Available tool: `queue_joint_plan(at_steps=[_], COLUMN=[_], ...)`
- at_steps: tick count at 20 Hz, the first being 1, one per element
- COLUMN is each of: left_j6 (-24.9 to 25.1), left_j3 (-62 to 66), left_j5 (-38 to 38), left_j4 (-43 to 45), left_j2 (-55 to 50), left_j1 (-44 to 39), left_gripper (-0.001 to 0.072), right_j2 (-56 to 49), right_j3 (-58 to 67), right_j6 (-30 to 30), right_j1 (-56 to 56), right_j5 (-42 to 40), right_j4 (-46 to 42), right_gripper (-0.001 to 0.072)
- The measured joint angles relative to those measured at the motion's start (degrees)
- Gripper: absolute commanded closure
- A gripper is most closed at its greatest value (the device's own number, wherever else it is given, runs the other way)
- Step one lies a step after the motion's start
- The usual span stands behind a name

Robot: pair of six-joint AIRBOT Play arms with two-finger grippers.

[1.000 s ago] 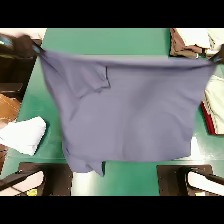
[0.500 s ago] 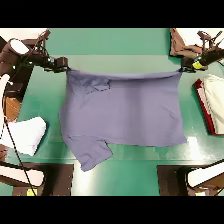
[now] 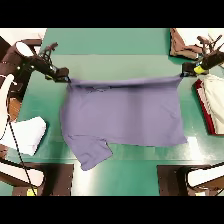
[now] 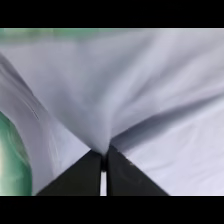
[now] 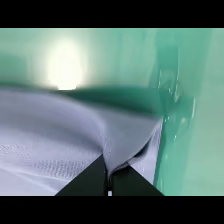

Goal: Fold the shirts.

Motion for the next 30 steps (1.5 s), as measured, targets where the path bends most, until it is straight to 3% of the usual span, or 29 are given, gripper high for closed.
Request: queue_joint_plan(at_steps=[2,3,4,5,6,13,20,24,30], left_j6=[-0.04,-0.13,-0.28,-0.61,-0.87,-3.91,-10.97,-13.62,-14.16], left_j3=[-3.65,-5.18,-6.43,-7.43,-8.15,-14.10,-41.70,-55.23,-66.58], left_j5=[-0.52,-0.76,-0.96,-1.07,-1.18,-2.71,-3.61,-2.84,3.91], left_j4=[0.26,0.55,0.81,0.92,1.01,8.48,12.92,8.61,-0.33], left_j2=[0.00,-0.02,0.00,0.00,0.07,11.82,36.94,44.24,46.66], left_j1=[-0.87,-1.09,-1.20,-1.29,-1.42,-1.64,-1.77,-1.77,-1.66], left_gripper=[0.0668,0.0400,0.0193,0.0207,0.0207,0.0208,0.0207,0.0207,0.0207], right_j2=[1.70,2.36,3.02,3.52,3.78,11.96,29.97,35.54,39.12], right_j3=[-5.25,-7.48,-9.60,-11.28,-12.39,-19.43,-34.88,-38.38,-39.50], right_j6=[-0.07,-0.09,-0.09,-0.11,-0.22,-0.20,-0.20,-0.17,-0.15], right_j1=[0.26,0.33,0.37,0.37,0.15,-3.32,-3.28,-1.29,0.39], right_j5=[-1.05,-1.44,-1.81,-1.86,-1.77,3.43,-1.25,-3.96,-5.16], right_j4=[0.20,0.20,0.20,0.24,0.33,0.37,0.87,0.92,0.92], right_gripper=[0.0694,0.0679,0.0499,0.0321,0.0306,0.0307,0.0307,0.0307,0.0308])
